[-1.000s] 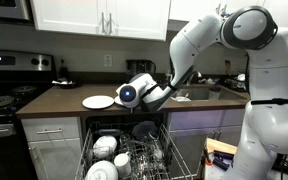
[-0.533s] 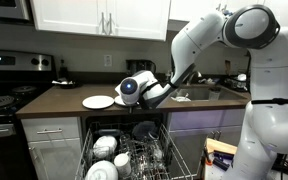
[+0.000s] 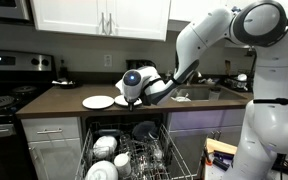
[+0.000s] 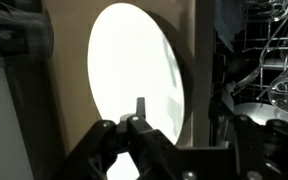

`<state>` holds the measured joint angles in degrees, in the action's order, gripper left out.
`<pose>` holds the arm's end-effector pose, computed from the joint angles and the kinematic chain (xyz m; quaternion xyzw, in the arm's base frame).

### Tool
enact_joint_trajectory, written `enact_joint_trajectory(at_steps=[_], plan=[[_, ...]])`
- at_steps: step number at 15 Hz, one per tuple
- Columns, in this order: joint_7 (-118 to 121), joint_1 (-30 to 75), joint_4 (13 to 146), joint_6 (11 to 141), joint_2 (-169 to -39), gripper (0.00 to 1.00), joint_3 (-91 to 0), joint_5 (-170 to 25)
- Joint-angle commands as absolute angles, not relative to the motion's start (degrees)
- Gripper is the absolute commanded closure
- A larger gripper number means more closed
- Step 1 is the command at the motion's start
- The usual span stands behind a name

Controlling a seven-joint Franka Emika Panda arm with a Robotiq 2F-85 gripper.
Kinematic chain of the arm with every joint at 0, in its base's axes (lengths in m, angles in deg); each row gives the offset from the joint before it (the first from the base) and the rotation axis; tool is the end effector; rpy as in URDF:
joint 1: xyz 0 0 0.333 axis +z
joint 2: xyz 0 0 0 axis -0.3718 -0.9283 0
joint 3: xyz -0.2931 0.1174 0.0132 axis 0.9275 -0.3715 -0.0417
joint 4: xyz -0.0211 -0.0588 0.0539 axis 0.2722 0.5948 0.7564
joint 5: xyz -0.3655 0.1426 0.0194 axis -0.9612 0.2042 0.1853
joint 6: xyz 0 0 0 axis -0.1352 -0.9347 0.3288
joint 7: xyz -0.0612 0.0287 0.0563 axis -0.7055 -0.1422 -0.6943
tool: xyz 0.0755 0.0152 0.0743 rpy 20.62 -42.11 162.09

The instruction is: Remove the plate from the dishwasher

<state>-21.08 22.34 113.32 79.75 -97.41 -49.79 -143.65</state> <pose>0.5567 0.0056 0.3113 0.8782 0.2497 0.1158 0.3911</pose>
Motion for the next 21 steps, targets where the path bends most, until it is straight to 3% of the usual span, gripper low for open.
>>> enact_joint_trajectory(at_steps=[1,13,15,17,18,21], plan=[[-15.27,21.57,116.48,83.06,-93.75,0.31,-49.69,-140.08],[-4.27,22.22,124.29,90.43,-86.6,0.24,-49.71,-131.06],[-2.15,22.39,125.48,91.04,-85.38,0.2,-49.76,-129.06],[-0.52,22.63,126.48,91.35,-84.27,0.03,-49.79,-127.51],[0.25,22.73,126.89,91.41,-83.77,0.0,-49.82,-126.89],[1.95,22.85,127.84,91.32,-82.43,0.0,-49.95,-125.61]])
